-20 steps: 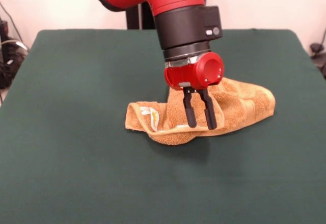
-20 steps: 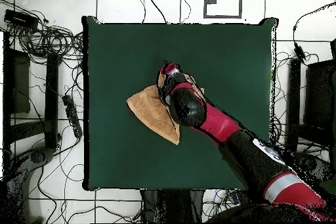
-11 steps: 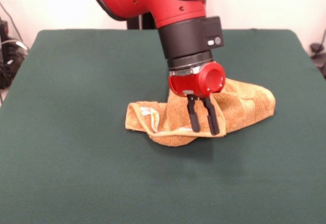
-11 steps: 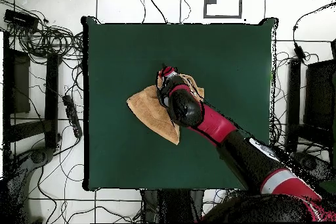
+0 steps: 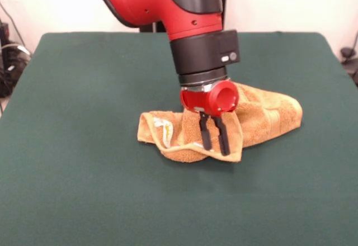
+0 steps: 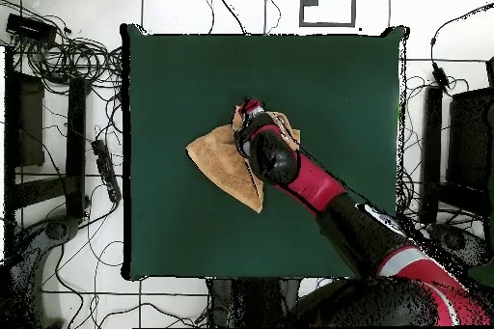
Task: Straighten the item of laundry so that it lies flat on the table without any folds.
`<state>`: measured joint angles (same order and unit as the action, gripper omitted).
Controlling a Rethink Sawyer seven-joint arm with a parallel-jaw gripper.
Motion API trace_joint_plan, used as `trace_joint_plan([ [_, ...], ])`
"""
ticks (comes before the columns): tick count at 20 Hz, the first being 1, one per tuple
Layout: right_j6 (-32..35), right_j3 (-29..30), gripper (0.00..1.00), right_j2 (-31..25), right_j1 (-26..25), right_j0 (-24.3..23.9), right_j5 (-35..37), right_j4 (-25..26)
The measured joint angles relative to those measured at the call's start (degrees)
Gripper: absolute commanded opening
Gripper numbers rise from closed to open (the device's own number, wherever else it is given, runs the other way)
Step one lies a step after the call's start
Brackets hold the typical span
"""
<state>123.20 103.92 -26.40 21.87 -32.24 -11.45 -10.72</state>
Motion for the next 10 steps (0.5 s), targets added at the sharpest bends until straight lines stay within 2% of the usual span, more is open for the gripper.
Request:
trace_joint_plan([
  [3, 0.0, 0.0, 1.0, 3.2, 1.2, 2.2, 0.0, -2.8],
  [10, 0.0, 0.0, 1.0, 7.9, 4.2, 4.2, 0.1, -5.6],
])
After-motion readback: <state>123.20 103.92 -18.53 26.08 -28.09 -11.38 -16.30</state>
